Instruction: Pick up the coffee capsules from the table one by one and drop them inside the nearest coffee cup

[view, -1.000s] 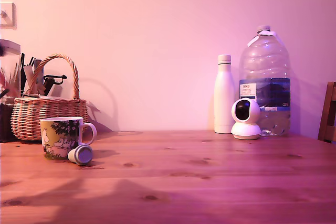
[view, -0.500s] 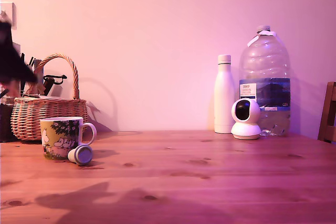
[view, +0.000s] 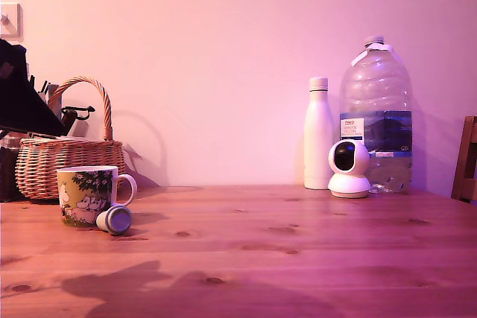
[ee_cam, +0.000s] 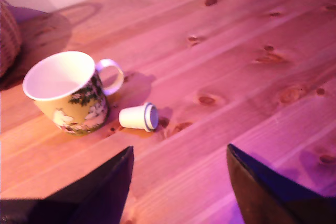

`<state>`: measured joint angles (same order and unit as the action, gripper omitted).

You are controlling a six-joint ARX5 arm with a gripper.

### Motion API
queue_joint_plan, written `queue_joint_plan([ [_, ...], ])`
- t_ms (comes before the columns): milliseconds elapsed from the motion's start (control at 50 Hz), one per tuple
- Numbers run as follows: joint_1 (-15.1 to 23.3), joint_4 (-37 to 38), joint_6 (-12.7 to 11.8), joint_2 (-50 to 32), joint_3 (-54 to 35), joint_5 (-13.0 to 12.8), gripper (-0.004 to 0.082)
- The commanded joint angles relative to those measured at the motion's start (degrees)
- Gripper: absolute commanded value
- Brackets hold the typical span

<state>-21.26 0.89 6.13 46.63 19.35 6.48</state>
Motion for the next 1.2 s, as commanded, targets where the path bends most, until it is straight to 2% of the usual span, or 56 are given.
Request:
queue_joint_plan([
  [0, -0.13, 0.52, -0.72, 0.63, -0.72, 0.15, 0.0527],
  [20, -0.13, 0.79, -0.72, 0.79, -0.72, 0.13, 0.0546],
  [40, -0.13, 0.96, -2.80, 1.05, -0.72, 0.00, 0.0567],
  [120, -0.13, 1.88, -3.28, 2.73, -0.72, -0.04, 0.0625],
  [240, -0.31, 6.27, -3.26, 5.86, -0.72, 0.50, 0.0638],
  [420, -0.35, 13.31, -2.12, 12.00, -0.72, 1.90, 0.0638],
  [440, -0.35, 13.99, -0.83, 12.81, -0.72, 2.08, 0.0638],
  [520, -0.35, 17.00, 0.13, 16.06, -0.74, 2.78, 0.0638],
  [540, -0.35, 18.12, 1.20, 17.00, -0.79, 3.06, 0.0638],
  [720, 0.02, 27.80, 1.42, 23.85, -0.98, 4.98, 0.0638],
  [860, 1.31, 32.11, 1.42, 28.11, -1.05, 6.16, 0.0637],
  [1180, 5.64, 42.82, 1.42, 33.00, -4.04, 9.84, 0.0637],
])
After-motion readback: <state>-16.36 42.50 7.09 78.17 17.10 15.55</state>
